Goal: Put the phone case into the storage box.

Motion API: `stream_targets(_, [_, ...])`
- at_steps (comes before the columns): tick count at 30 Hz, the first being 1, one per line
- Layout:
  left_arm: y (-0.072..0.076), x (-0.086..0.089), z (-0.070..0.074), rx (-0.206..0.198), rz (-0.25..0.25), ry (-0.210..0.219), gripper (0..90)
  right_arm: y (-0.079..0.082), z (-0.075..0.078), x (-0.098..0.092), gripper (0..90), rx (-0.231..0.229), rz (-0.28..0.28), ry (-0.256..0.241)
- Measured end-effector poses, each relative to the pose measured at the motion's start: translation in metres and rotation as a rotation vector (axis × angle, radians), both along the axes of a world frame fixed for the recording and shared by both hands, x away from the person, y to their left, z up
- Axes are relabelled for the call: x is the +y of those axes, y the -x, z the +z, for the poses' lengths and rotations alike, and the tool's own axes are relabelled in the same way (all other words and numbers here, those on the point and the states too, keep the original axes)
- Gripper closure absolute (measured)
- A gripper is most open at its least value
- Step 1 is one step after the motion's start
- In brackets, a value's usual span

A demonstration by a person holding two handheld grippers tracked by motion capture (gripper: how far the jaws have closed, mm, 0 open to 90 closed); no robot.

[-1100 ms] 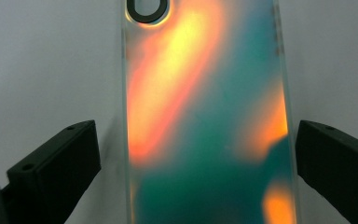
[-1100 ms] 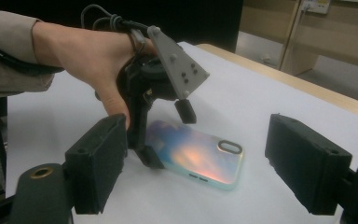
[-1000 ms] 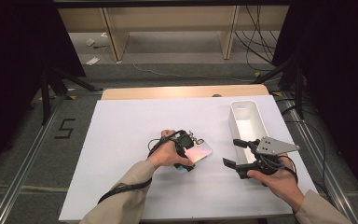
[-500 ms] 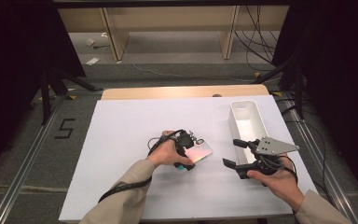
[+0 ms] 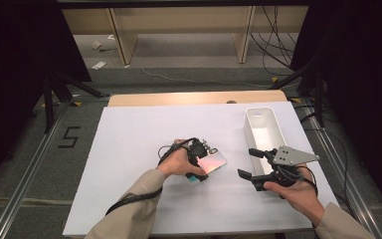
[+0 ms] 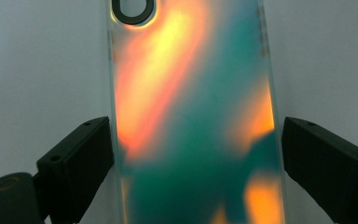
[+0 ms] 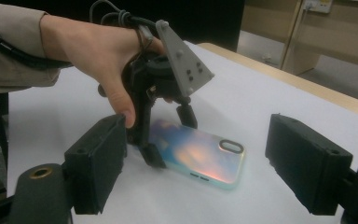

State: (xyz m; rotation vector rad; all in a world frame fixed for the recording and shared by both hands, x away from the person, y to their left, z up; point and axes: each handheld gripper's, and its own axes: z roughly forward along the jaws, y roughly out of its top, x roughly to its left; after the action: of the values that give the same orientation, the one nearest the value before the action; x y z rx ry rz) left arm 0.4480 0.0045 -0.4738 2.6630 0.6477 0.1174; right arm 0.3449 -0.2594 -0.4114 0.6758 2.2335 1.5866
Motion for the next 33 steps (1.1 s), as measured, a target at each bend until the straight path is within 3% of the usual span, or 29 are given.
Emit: stream_targets(33, [0.0019, 0.0021, 0.0017, 0.004, 0.022, 0.014, 16.7, 0.0007, 0.0006, 0.0002, 21.4, -0.003, 0.001, 0.004])
